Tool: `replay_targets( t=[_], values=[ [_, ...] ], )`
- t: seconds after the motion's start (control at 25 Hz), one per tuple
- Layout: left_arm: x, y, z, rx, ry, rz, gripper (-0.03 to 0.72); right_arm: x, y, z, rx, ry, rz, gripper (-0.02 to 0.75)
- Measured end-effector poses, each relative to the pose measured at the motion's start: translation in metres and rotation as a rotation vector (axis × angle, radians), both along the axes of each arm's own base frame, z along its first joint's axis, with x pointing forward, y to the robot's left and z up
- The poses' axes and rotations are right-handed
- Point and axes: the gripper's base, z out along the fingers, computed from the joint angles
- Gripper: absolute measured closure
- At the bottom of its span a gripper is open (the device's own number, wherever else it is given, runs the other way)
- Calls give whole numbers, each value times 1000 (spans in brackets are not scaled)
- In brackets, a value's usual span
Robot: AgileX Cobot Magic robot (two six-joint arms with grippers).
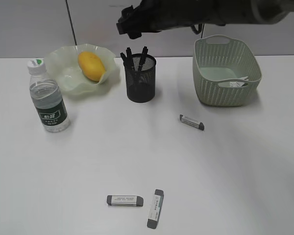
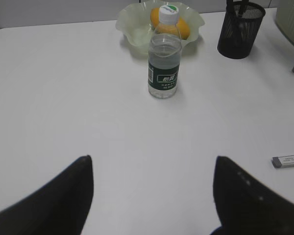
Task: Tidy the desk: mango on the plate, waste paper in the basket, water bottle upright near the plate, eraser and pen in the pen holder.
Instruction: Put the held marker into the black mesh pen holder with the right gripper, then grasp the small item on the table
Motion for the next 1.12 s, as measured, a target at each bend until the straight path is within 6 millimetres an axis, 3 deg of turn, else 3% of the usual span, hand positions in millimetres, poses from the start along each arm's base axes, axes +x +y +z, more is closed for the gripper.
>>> replay_targets(
  t=[0.36,0.52,0.72,0.84,1.0,1.12],
  values=[
    [0,0,0,0,0,0,110,-34,-12,23,-404,454,212,206],
    [0,0,0,0,0,0,130,-41,-26,30,-544,580,202,208],
    [0,0,0,0,0,1,185,-36,-50,39,-501,657,34,208],
    [0,0,0,0,0,1,201,-33,-78,60,-440,645,-50,208],
    [0,0,0,0,0,1,218,-41,-144,83,-370,662,-193,208],
    [0,0,0,0,0,1,221,-60,-195,82,-351,718,-307,208]
  ],
)
